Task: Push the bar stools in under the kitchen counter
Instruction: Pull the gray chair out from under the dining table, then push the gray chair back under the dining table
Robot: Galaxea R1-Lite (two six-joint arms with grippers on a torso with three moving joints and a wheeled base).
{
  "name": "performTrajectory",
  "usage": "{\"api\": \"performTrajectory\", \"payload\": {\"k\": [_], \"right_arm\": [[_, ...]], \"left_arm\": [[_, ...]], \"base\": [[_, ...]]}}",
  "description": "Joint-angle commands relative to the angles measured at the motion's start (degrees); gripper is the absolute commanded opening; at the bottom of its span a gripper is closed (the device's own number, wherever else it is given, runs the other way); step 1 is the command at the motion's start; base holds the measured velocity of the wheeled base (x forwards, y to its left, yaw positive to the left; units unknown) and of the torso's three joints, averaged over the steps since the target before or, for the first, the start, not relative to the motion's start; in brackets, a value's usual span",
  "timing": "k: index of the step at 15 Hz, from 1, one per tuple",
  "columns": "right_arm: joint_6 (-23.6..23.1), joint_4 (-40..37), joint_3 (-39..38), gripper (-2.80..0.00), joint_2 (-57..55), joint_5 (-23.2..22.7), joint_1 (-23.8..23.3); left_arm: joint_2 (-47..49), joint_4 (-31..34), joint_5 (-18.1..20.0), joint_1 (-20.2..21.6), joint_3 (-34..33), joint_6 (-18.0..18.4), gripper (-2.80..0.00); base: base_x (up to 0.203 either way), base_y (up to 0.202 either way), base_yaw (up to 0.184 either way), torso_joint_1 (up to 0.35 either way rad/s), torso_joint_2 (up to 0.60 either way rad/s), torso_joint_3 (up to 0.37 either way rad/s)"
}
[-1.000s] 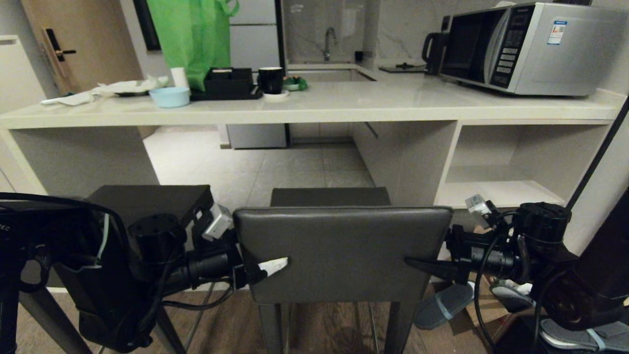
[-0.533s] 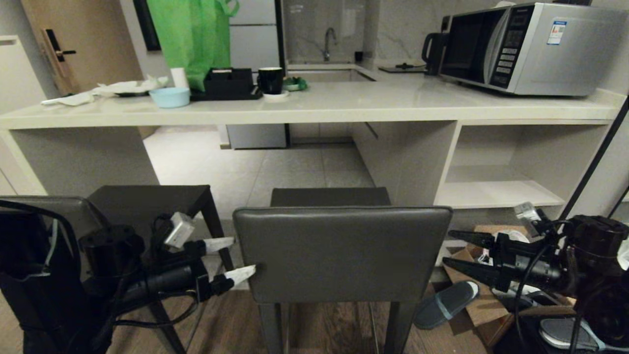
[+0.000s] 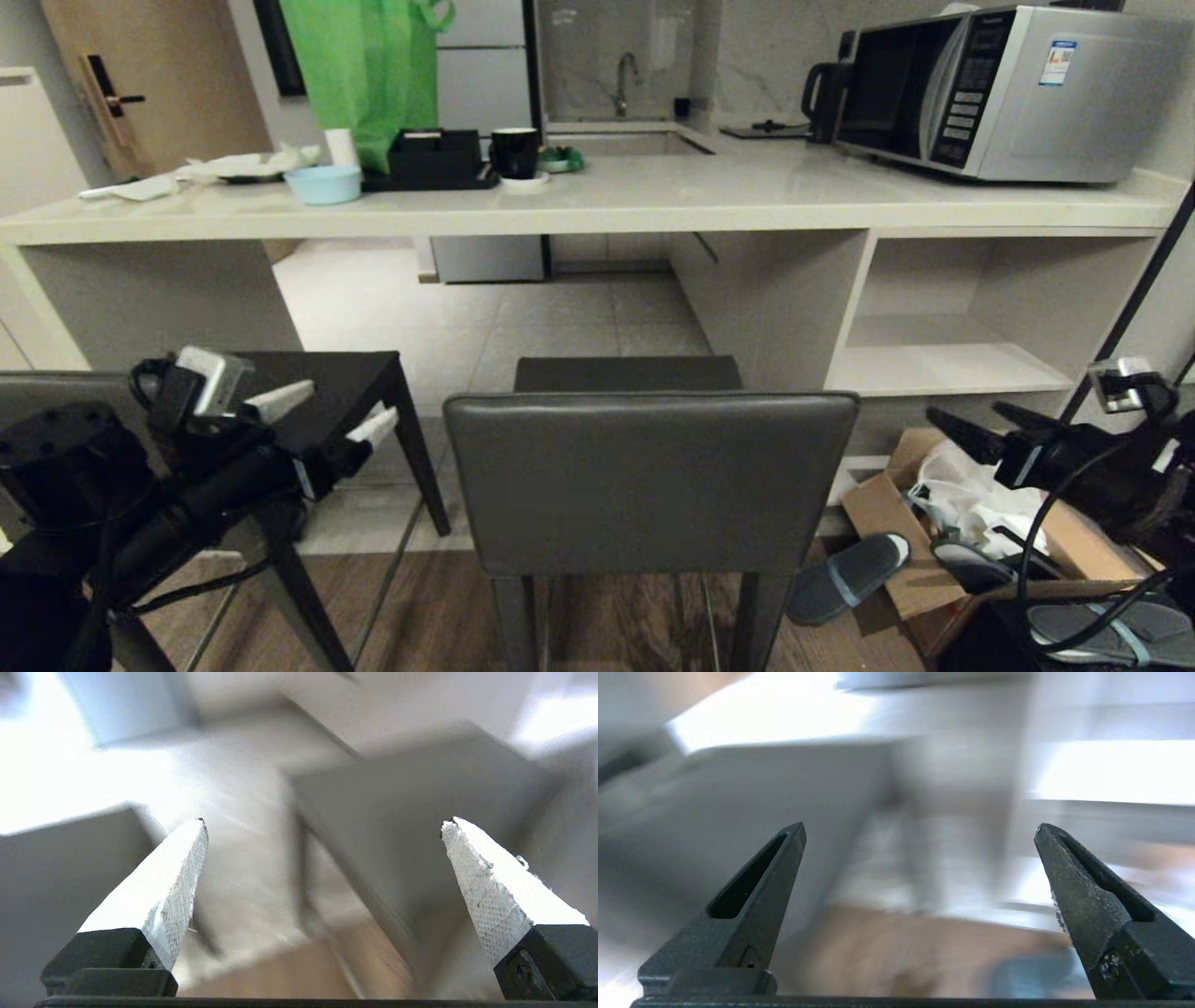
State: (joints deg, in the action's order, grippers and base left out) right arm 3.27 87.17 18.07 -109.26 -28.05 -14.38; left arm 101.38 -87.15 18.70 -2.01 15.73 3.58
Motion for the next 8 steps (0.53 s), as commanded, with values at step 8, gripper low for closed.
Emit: {"api": "performTrajectory", "payload": {"k": [8], "right_arm": [[-4.16, -9.34, -11.44, 0.0, 38.99, 24.16, -0.1]], "left_arm": [[-43.32, 32.57, -21.52, 1.97, 2.12, -0.57, 0.0]], "base": [[0.0, 0.0, 0.0, 0.0, 0.0, 0.0]]}}
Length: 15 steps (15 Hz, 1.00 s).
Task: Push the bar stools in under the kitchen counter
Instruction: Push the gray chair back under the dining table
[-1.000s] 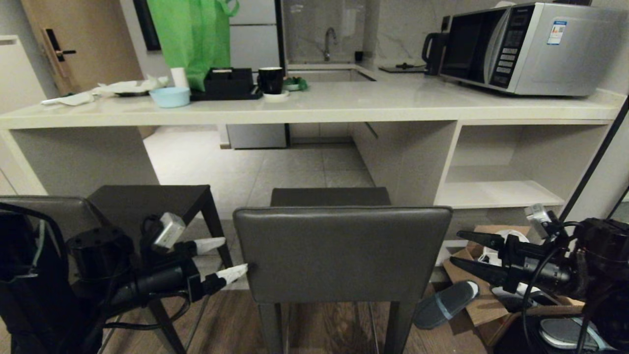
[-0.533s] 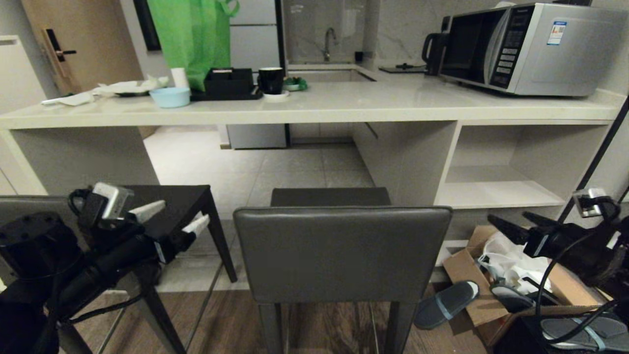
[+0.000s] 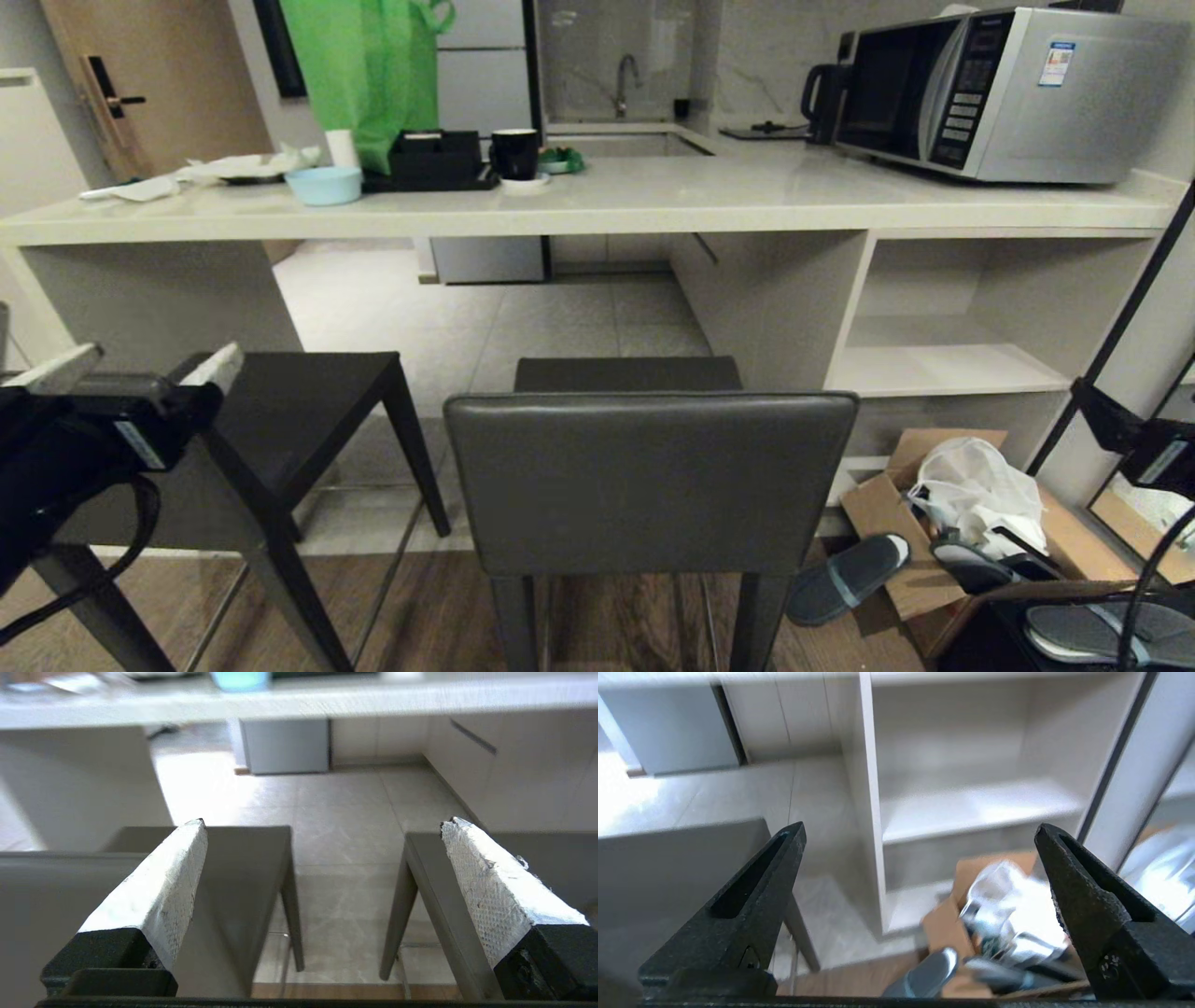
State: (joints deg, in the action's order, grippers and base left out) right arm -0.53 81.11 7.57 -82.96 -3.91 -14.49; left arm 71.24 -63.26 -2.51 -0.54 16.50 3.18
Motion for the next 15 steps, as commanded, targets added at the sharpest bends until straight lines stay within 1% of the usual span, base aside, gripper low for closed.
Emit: {"api": "performTrajectory", "payload": {"k": [1, 2, 4, 5, 6, 7, 8, 9, 10, 11, 13, 14, 15], "right_arm": [[-0.97, -8.69, -0.74, 0.0, 19.04, 0.02, 0.05], [-1.81, -15.11, -0.09, 0.0, 25.52, -0.01, 0.1], [-3.87, -32.76, 3.25, 0.0, 40.84, -0.69, 0.28], [-4.65, -44.62, 6.21, 0.0, 48.63, -1.81, 0.37], [-5.31, -58.97, 9.73, 0.0, 55.83, -3.48, 0.45], [-5.87, -73.06, 12.56, 0.0, 61.2, -4.95, 0.5], [-6.19, -83.2, 14.37, 0.0, 64.97, -5.77, 0.55], [-6.38, -88.44, 15.93, 0.0, 66.79, -6.46, 0.59], [-6.66, -89.3, 17.14, 0.0, 67.05, -7.23, 0.63], [-6.93, -85.8, 17.28, 0.0, 67.05, -8.01, 0.67], [-7.32, -84.63, 14.63, 0.0, 67.0, -9.17, 0.69], [-7.42, -84.53, 13.85, 0.0, 66.99, -9.52, 0.7], [-7.4, -84.35, 12.98, 0.0, 67.0, -9.48, 0.7]], "left_arm": [[-18.97, 14.91, -0.92, 0.94, 2.57, -0.88, 0.0], [-24.62, 20.65, -1.4, 1.32, 3.5, -1.49, 0.0], [-36.39, 34.38, -1.71, 1.93, 5.09, -2.39, 0.0], [-41.14, 42.95, -1.56, 2.29, 5.71, -2.73, 0.0], [-45.0, 49.25, -0.46, 2.47, 6.32, -2.94, 0.0], [-48.16, 52.78, 1.89, 2.29, 6.89, -3.07, 0.0], [-51.1, 55.83, 4.57, 2.32, 7.12, -3.11, 0.0], [-54.08, 59.21, 6.07, 2.65, 7.05, -3.01, 0.0], [-56.86, 63.85, 6.77, 2.94, 6.94, -2.96, 0.0], [-58.43, 66.5, 6.98, 2.82, 7.01, -3.03, 0.0], [-61.71, 67.75, 5.74, 2.06, 6.9, -2.43, 0.0], [-62.42, 69.25, 3.79, 1.79, 6.88, -0.51, 0.0], [-62.37, 69.32, 3.66, 1.85, 6.61, -0.11, 0.0]], "base": [[0.0, 0.0, 0.0, 0.0, 0.0, 0.0], [0.0, 0.0, 0.0, 0.0, 0.0, 0.0], [0.0, 0.0, 0.0, 0.0, 0.0, 0.0], [0.0, 0.0, 0.0, 0.0, 0.0, 0.0], [0.0, 0.0, 0.0, 0.0, 0.0, 0.0], [0.0, 0.0, 0.0, 0.0, 0.0, 0.0], [0.0, 0.0, 0.0, 0.0, 0.0, 0.0], [0.0, 0.0, 0.0, 0.0, 0.0, 0.0], [0.0, 0.0, 0.0, 0.0, 0.0, 0.0], [0.0, 0.0, 0.0, 0.0, 0.0, 0.0], [0.0, 0.0, 0.0, 0.0, 0.0, 0.0], [0.0, 0.0, 0.0, 0.0, 0.0, 0.0], [0.0, 0.0, 0.0, 0.0, 0.0, 0.0]]}}
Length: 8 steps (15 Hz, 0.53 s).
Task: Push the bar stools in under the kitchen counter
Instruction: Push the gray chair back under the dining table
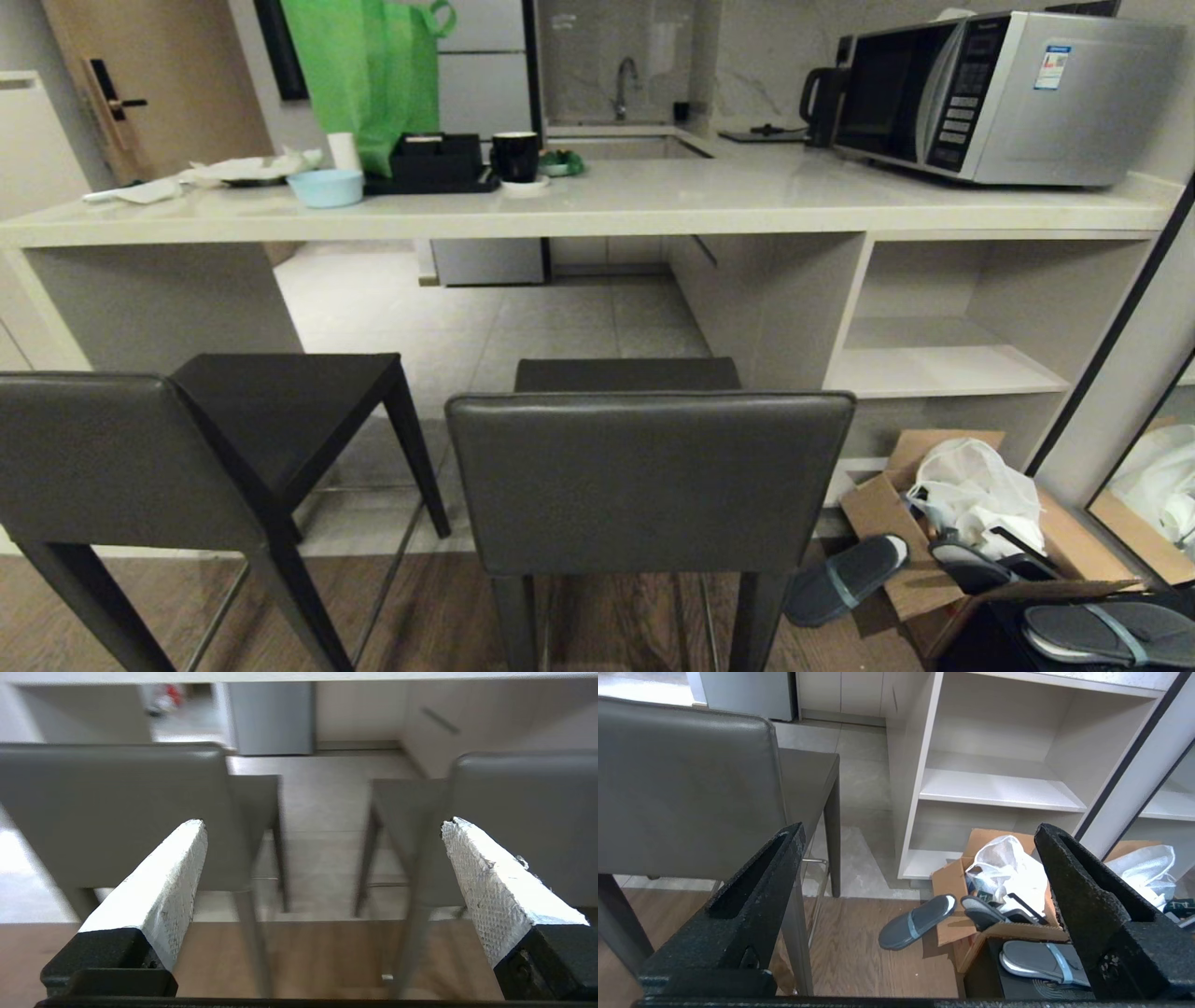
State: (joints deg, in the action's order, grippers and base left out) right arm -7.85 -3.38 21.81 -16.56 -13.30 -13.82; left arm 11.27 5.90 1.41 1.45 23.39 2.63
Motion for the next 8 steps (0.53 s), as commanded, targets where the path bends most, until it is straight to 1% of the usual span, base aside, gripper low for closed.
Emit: {"api": "performTrajectory", "payload": {"k": [1, 4, 6, 7, 8], "right_arm": [[-0.16, 1.19, -2.98, 0.0, 0.62, -0.01, 0.03], [-2.3, 7.19, -9.64, 0.0, 0.57, -0.12, 0.03], [-2.53, 7.88, -12.1, 0.0, 0.56, -0.88, 0.03], [-2.52, 7.86, -12.43, 0.0, 0.56, -2.64, 0.03], [-2.66, 7.79, -12.53, 0.0, 0.56, -5.23, 0.03]], "left_arm": [[-2.85, 0.22, -0.22, -0.26, -0.79, 0.53, 0.0], [-7.34, 0.58, -0.76, -0.76, -2.69, 0.25, 0.0], [-11.27, 2.41, -2.63, -0.97, -4.54, 0.08, 0.0], [-11.29, 2.92, -4.59, -1.16, -5.12, -0.21, 0.0], [-11.27, 2.98, -4.83, -1.18, -5.45, -0.26, 0.0]], "base": [[0.0, 0.0, 0.0, 0.0, 0.0, 0.0], [0.0, 0.0, 0.0, 0.0, 0.0, 0.0], [0.0, 0.0, 0.0, 0.0, 0.0, 0.0], [0.0, 0.0, 0.0, 0.0, 0.0, 0.0], [0.0, 0.0, 0.0, 0.0, 0.0, 0.0]]}}
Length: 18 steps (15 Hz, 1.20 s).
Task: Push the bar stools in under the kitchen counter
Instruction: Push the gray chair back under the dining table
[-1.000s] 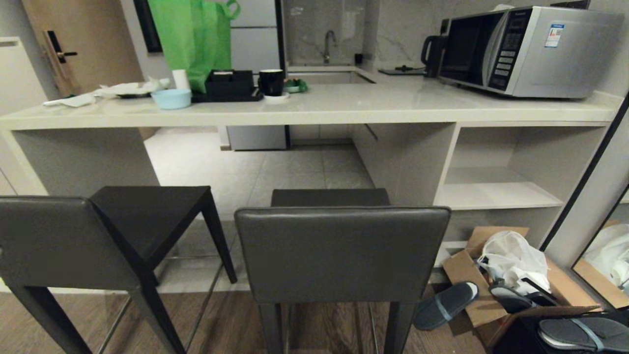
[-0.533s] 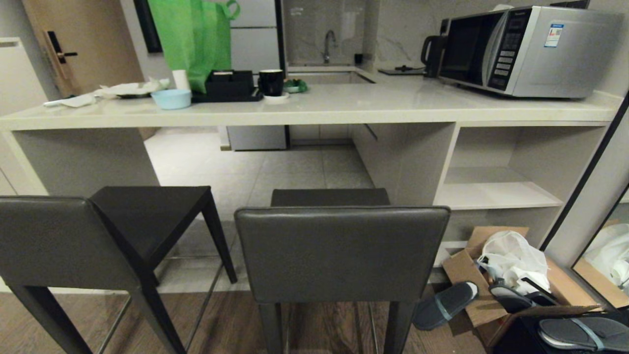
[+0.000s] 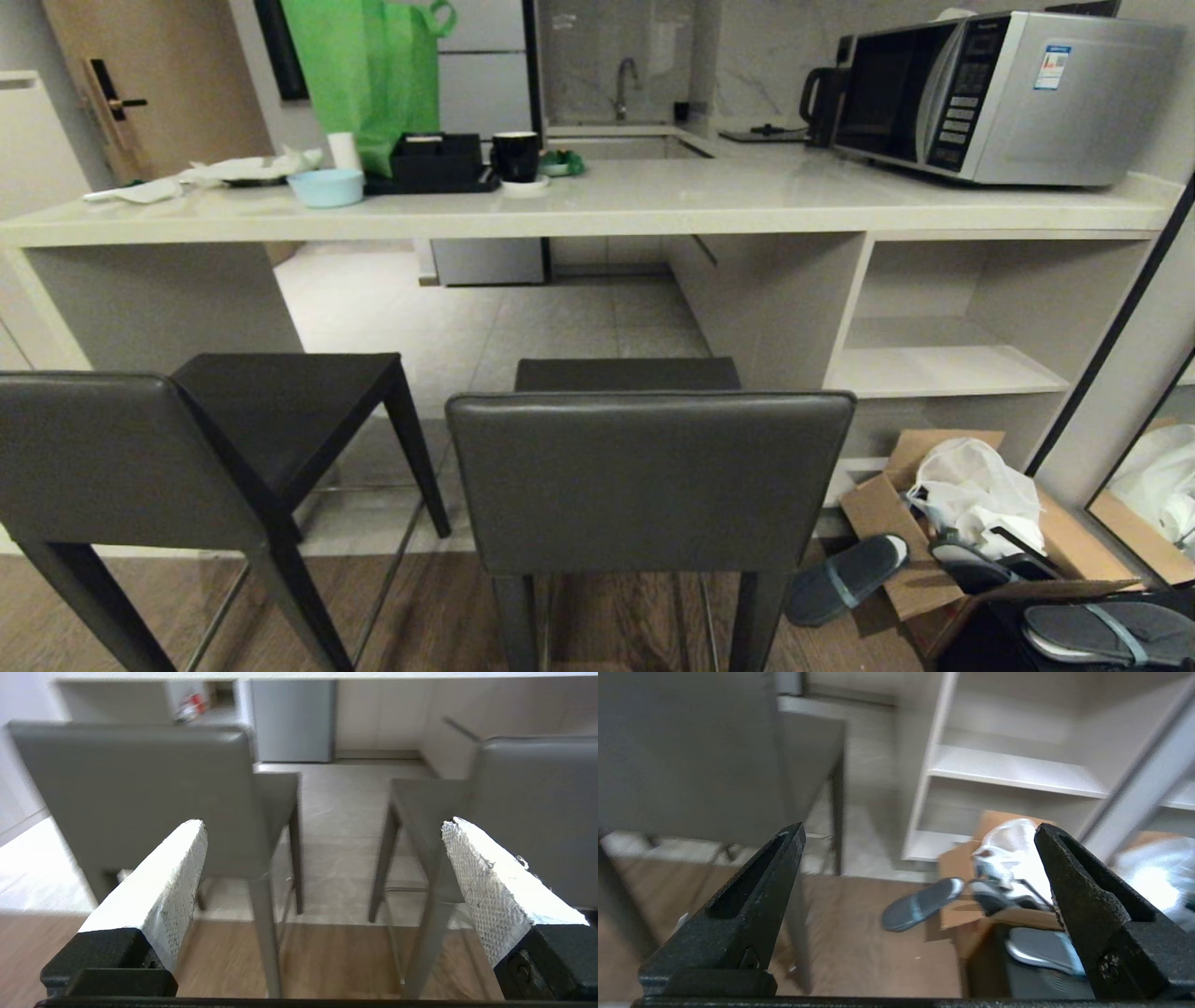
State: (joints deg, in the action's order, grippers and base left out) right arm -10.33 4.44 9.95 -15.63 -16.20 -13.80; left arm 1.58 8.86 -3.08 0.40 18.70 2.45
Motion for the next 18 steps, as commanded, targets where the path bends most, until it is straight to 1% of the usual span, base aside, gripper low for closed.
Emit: {"api": "performTrajectory", "payload": {"k": [1, 3, 6, 7, 12, 18], "right_arm": [[-0.31, -0.01, -1.31, 0.0, -0.35, -3.64, 0.0], [-0.38, 1.11, -3.82, 0.0, -0.37, -3.75, 0.0], [-0.22, 5.85, -9.63, 0.0, -0.37, -3.69, 0.0], [0.14, 6.83, -9.95, 0.0, -0.37, -3.47, 0.0], [1.05, 6.59, -9.95, 0.0, -0.37, -3.13, 0.0], [2.42, 6.55, -9.95, 0.0, -0.28, -2.96, 0.0]], "left_arm": [[-1.58, 0.02, -0.1, -0.05, -1.31, 0.09, 0.0], [-1.58, -0.05, 0.17, -0.05, -3.37, 0.25, 0.0], [-1.58, -0.28, 0.0, -0.05, -5.49, 0.19, 0.0], [-1.58, -0.33, -0.11, -0.05, -5.59, 0.08, 0.0], [-1.58, -0.25, 0.0, -0.05, -5.83, 0.24, 0.0], [-1.58, 0.02, 0.09, 0.05, -3.84, 0.04, 0.0]], "base": [[0.0, 0.0, 0.0, 0.0, 0.0, 0.0], [0.0, 0.0, 0.0, 0.0, 0.0, 0.0], [0.0, 0.0, 0.0, 0.0, 0.0, 0.0], [0.0, 0.0, 0.0, 0.0, 0.0, 0.0], [0.0, 0.0, 0.0, 0.0, 0.0, 0.0], [0.0, 0.0, 0.0, 0.0, 0.0, 0.0]]}}
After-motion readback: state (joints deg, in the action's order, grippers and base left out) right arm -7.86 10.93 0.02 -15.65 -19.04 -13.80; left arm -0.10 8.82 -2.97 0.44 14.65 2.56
